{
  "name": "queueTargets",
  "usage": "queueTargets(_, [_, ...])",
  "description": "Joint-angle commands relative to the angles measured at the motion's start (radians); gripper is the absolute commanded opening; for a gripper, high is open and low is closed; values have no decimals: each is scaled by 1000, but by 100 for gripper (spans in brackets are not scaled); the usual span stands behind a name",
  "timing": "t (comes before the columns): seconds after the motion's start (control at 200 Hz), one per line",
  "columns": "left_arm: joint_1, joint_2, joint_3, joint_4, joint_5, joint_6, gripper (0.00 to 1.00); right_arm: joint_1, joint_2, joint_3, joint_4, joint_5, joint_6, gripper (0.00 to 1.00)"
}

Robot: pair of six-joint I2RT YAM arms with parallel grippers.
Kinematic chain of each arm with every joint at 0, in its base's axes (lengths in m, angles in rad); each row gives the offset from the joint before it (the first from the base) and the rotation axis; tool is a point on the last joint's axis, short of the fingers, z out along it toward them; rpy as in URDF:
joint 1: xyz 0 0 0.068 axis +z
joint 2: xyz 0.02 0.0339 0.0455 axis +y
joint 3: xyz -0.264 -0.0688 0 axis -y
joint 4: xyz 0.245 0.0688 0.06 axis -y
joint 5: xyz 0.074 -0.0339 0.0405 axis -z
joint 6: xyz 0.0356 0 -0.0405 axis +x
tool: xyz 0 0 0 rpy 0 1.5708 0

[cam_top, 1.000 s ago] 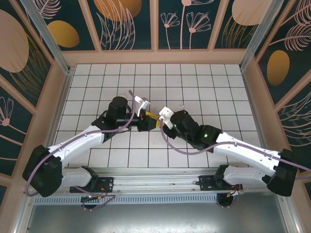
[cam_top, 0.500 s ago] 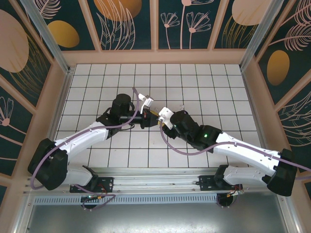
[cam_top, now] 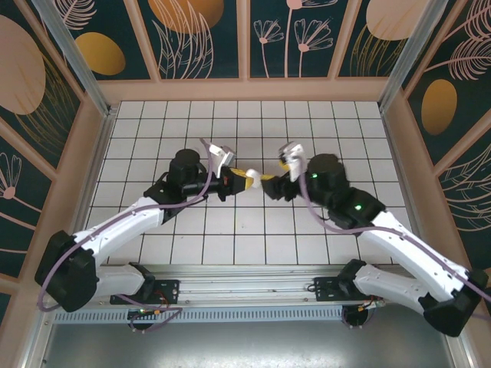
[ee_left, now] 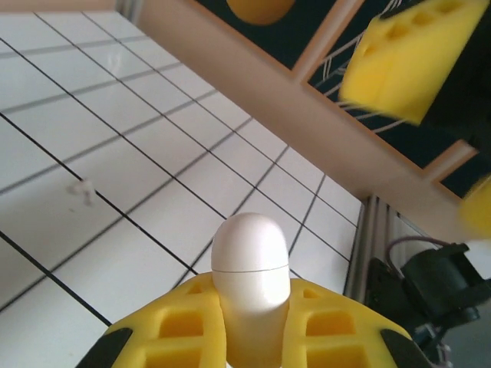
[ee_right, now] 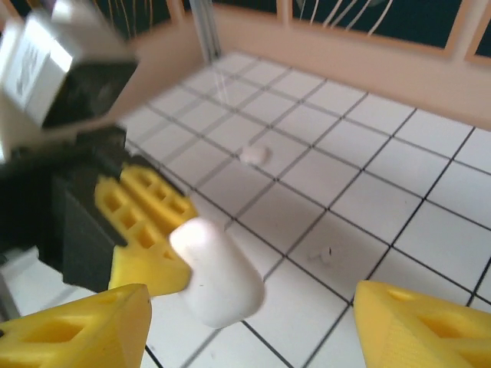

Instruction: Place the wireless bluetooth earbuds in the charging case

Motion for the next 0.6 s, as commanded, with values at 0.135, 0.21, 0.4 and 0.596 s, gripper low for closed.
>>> queueTargets(0.135, [3, -124, -134, 287, -95, 33, 0, -143, 10, 14, 92, -357, 242, 71])
queueTargets(0.21, [2, -142, -157, 360, -64, 41, 0, -145, 33, 0, 138, -419, 274, 71])
queueTargets(0.4, [2, -154, -172, 476, 13, 16, 0, -146, 35, -83, 336, -523, 357, 71])
queueTargets(0.596, [2, -152, -172, 518, 83, 0, 0, -140, 29, -114, 395, -593, 359, 71])
